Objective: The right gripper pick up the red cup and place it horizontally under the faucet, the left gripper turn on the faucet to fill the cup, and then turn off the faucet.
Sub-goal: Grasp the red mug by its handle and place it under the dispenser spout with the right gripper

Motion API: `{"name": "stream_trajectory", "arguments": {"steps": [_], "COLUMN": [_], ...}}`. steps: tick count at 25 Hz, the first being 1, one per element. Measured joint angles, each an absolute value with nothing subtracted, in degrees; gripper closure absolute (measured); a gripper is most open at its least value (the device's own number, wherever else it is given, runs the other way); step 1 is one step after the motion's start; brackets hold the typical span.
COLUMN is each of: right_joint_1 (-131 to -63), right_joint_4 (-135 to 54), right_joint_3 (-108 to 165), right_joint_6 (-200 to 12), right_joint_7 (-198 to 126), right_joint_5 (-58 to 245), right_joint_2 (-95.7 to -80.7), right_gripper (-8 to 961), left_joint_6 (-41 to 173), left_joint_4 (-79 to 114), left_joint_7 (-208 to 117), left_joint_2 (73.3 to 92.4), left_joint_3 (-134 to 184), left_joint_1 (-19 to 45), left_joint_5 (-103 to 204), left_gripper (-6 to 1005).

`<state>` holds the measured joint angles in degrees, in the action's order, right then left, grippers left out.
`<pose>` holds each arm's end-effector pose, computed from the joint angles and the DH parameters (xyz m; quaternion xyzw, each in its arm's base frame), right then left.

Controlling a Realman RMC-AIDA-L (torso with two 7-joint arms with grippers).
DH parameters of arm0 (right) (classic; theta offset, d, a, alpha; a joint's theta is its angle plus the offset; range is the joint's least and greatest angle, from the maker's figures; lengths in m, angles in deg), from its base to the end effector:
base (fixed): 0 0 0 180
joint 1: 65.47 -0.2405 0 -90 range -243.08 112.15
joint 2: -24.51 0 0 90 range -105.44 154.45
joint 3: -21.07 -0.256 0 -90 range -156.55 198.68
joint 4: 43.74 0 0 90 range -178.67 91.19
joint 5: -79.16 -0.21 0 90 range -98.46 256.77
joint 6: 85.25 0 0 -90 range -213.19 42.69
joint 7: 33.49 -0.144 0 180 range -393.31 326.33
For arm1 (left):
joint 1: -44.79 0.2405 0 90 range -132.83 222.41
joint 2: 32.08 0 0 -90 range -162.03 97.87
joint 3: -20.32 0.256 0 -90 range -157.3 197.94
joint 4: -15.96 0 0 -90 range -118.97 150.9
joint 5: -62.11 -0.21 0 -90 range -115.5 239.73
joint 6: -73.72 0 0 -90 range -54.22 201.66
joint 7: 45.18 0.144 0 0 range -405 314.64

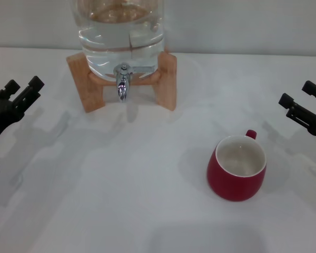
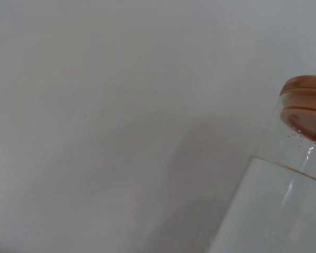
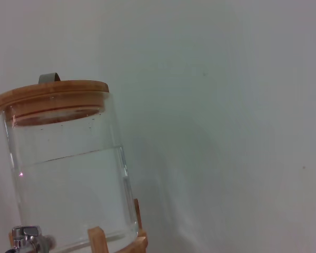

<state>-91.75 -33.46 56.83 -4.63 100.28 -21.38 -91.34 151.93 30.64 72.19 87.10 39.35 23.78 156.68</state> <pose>0.3100 0.3233 0.0064 -0.8102 0.2260 0.3861 0.3786 -0.3490 0.3013 0.0232 -0.6944 -0.3842 -0.4412 0.4190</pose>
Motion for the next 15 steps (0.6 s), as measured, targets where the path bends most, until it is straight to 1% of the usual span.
{"name": "stream_trajectory", "arguments": {"steps": [15], "right_joint_1": [-92.02], "right_joint_4": [-33.20], "right_joint_3": [56.83], "right_joint_6": [-2.62], "right_joint_7": [99.77], "right_joint_5": [-22.81], "right_joint_2": [-91.34], "right_gripper": [163], "left_joint_6": [152.33], "left_joint_4": [30.81], "left_joint_7": [71.63], "left_joint_2": [87.05], "left_joint_3": [39.40], "left_joint_1": [23.79], "left_joint_5": [156.69], "left_gripper": [125]}}
